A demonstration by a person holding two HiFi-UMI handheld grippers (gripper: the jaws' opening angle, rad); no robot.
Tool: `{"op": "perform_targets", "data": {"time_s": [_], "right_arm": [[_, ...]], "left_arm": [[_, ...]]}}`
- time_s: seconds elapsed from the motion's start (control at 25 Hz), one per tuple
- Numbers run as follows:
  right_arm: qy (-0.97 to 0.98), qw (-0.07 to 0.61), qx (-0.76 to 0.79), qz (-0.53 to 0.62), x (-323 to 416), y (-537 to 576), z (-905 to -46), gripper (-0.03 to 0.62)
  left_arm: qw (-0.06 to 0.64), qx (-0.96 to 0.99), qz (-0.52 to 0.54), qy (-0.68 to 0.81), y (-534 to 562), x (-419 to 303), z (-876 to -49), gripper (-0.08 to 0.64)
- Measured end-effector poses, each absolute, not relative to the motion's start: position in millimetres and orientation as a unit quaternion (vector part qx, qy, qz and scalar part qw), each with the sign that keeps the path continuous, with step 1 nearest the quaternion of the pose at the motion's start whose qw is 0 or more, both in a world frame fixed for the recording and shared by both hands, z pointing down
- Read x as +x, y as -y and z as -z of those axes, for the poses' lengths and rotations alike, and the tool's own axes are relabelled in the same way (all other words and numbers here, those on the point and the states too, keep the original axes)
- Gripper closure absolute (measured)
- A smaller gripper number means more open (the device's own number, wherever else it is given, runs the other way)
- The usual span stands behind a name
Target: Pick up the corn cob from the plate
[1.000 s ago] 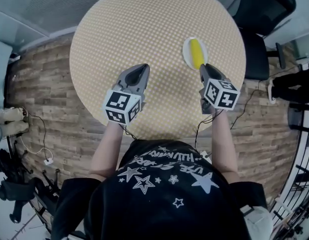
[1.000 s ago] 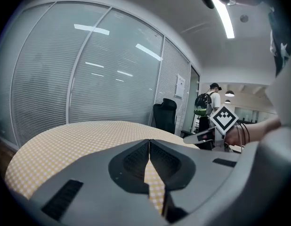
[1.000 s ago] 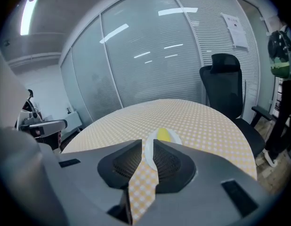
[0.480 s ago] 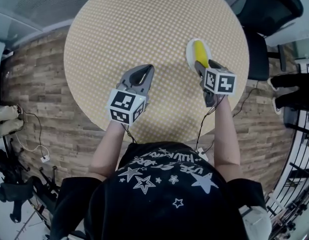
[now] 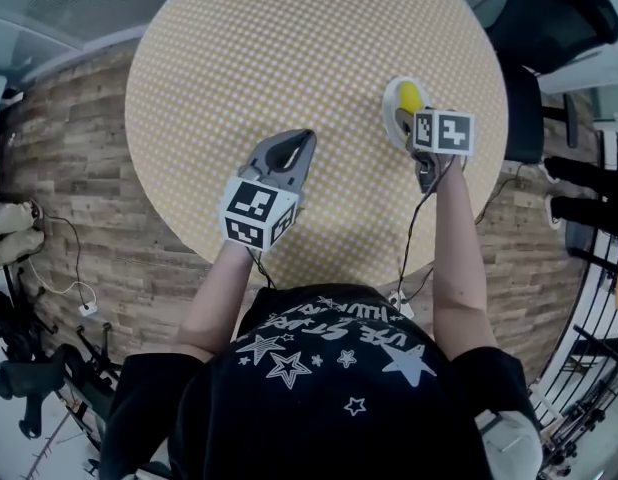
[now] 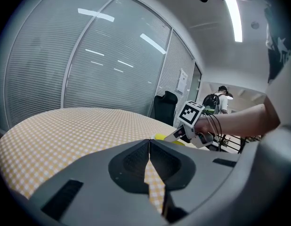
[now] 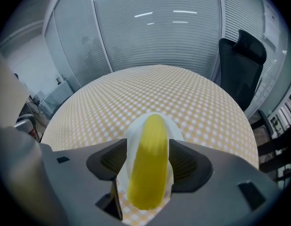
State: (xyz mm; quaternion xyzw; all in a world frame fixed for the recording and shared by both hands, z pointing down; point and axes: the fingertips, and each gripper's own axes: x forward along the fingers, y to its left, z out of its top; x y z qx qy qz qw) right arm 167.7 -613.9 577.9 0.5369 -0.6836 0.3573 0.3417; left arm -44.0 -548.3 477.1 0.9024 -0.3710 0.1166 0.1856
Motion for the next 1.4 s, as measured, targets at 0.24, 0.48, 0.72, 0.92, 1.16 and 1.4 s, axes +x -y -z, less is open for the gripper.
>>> {"op": "perform_targets", "data": {"time_s": [0.24,0.48,0.72,0.92,1.16,1.4], "right_arm": [[0.664,0.385,0.523,-0.370,169.7,622.9,-602.9,0.331],[0.654,0.434,0.499,-0.368,173.8,626.7,-616.0,0.331],[0.664,0.439,0.481,-0.367,169.6,626.2,-615.7,0.334],[0.689,0.428,0.477,-0.338,166.9,627.3,-610.4,0.337],[0.703,0.405,0.497,-0.308,162.4,624.3,-584.1,0.337],[0.738,0.336,0.502,-0.299,146.0,605.4,-538.4,0.337]], "left_arm": [[0.191,0.902,-0.119,0.368,550.7,-45.3,-483.9,0.549],[0.194,0.899,-0.119,0.373,555.6,-45.7,-486.7,0.549],[0.198,0.898,-0.119,0.374,558.0,-46.7,-490.5,0.551],[0.195,0.901,-0.117,0.371,555.7,-43.6,-486.9,0.549],[0.183,0.902,-0.112,0.374,548.7,-46.5,-475.0,0.549],[0.168,0.903,-0.103,0.381,535.2,-50.3,-455.3,0.551]]}}
